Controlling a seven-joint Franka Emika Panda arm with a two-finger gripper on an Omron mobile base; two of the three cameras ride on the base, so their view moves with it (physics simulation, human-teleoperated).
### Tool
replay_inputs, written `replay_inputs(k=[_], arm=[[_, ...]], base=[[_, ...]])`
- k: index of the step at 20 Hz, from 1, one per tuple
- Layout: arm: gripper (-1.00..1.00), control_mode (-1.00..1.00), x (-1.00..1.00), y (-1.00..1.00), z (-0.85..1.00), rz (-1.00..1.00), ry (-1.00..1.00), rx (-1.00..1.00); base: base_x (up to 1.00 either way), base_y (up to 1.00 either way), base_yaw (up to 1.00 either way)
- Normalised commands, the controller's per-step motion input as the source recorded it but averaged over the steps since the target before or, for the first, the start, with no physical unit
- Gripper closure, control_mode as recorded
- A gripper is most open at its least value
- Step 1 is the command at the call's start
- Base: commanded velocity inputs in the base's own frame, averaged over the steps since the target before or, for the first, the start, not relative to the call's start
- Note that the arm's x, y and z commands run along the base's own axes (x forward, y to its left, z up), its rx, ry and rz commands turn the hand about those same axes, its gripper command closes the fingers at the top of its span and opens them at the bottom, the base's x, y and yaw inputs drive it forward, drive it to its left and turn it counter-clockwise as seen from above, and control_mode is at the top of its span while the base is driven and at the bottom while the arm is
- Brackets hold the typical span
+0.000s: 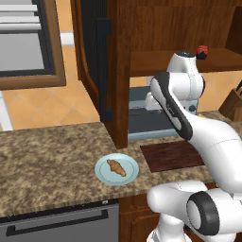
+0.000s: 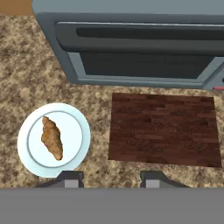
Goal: From the different types of pastries on the counter, select a croissant and place it on the cutting board. Then retrieve a jar of jam from the cabinet and place it alongside the croissant on the cutting board.
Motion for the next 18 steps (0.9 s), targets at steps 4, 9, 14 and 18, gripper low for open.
replay_inputs(k=[4,9,14,18], arm=[[-1.0,-1.0,0.0,-0.21,0.02,0.02,-0.19,0.0],[-1.0,-1.0,-0.02,-0.52,0.52,0.0,-0.33,0.01],[-1.0,-1.0,0.01,-0.22,0.56,-0.02,-0.06,0.0],[-1.0,-1.0,0.0,-0.24,0.69,-0.03,-0.05,0.0]], base=[[0.0,0.0,0.0],[0.0,0.0,0.0],[0.0,0.0,0.0],[0.0,0.0,0.0]])
